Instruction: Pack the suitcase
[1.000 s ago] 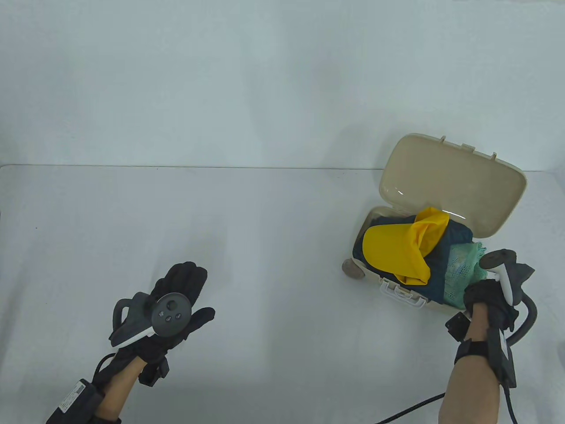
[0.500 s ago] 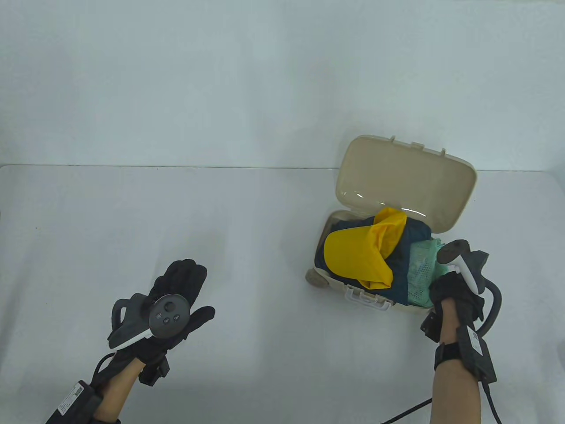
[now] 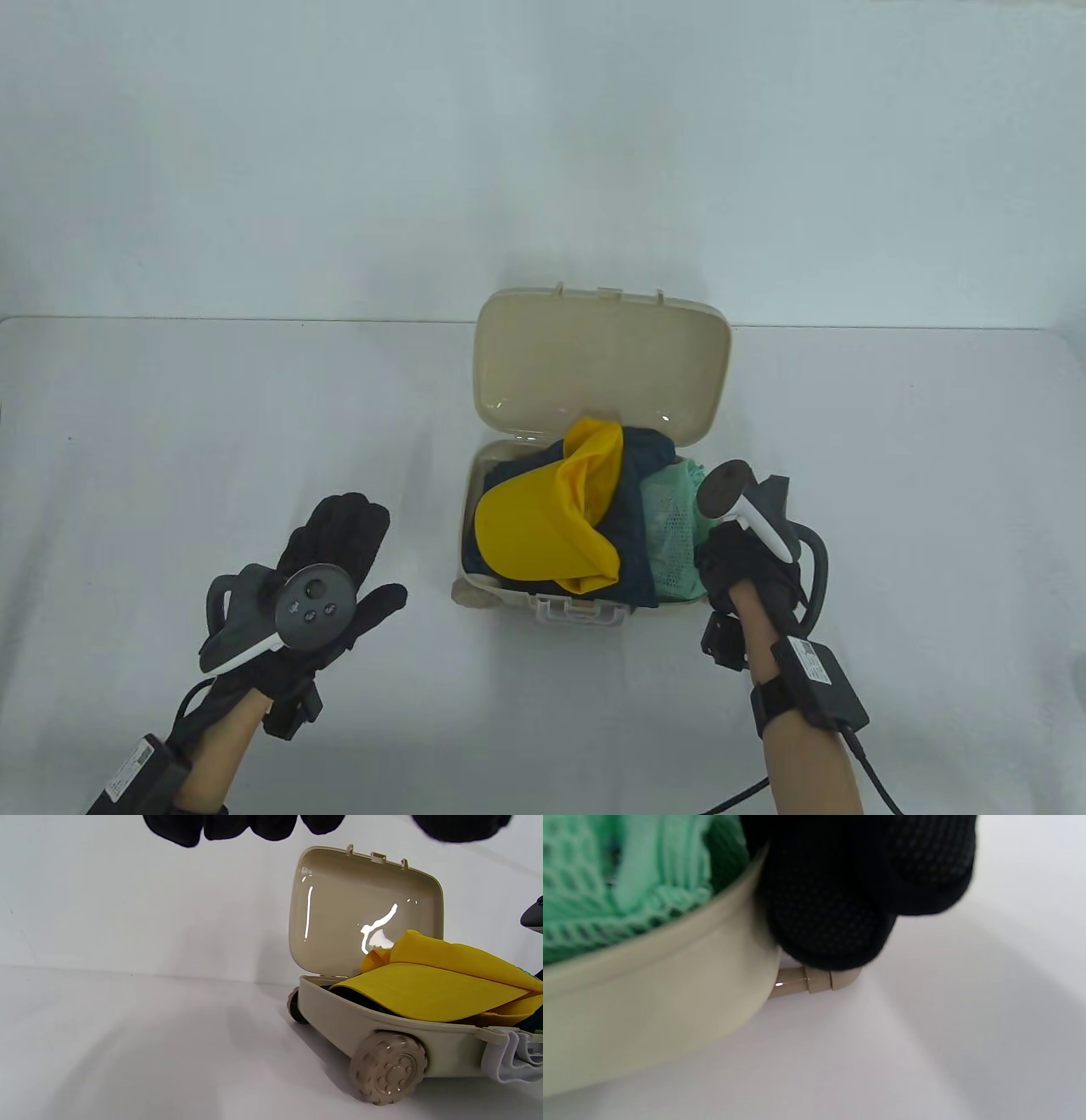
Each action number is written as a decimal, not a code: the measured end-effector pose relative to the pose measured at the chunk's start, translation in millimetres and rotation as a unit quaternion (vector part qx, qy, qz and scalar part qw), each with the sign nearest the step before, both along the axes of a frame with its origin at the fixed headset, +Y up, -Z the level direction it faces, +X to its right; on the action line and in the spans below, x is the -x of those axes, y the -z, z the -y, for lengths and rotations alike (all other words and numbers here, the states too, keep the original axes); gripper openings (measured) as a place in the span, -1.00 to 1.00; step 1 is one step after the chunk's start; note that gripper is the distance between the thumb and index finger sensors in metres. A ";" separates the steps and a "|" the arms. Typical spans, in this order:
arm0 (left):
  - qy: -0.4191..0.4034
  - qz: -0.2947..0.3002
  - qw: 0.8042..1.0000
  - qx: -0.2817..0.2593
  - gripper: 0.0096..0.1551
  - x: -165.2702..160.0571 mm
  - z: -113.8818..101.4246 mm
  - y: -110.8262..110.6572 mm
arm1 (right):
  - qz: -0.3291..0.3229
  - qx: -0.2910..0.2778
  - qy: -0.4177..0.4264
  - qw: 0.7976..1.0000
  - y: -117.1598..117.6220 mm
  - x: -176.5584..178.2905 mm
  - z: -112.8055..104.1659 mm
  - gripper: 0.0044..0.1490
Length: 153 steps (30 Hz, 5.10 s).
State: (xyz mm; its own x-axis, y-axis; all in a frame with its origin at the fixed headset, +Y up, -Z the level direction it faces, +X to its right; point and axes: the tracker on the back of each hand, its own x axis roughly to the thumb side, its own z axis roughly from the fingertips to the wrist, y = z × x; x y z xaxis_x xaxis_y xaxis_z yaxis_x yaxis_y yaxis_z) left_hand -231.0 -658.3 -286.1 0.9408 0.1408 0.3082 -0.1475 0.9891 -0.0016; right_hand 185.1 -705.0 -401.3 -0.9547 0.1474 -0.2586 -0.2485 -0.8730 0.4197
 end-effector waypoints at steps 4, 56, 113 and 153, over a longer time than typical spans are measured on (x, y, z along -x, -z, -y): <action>0.001 0.000 1.000 0.001 0.02 0.0 -0.1 -0.1 | -0.036 0.001 0.026 0.999 -7.0 25.3 2.0 -0.33; 0.251 0.093 0.942 0.204 0.11 -155.6 69.0 91.8 | -0.088 -0.012 0.068 0.994 -3.1 106.0 2.2 -0.06; 0.151 0.048 0.961 0.225 0.28 -74.6 55.3 90.8 | -0.341 -0.017 -0.124 0.932 -25.9 162.2 15.2 0.49; 0.176 0.038 0.963 0.203 0.22 -73.3 57.9 86.3 | -0.325 -0.031 -0.106 0.939 -14.4 166.5 27.5 0.47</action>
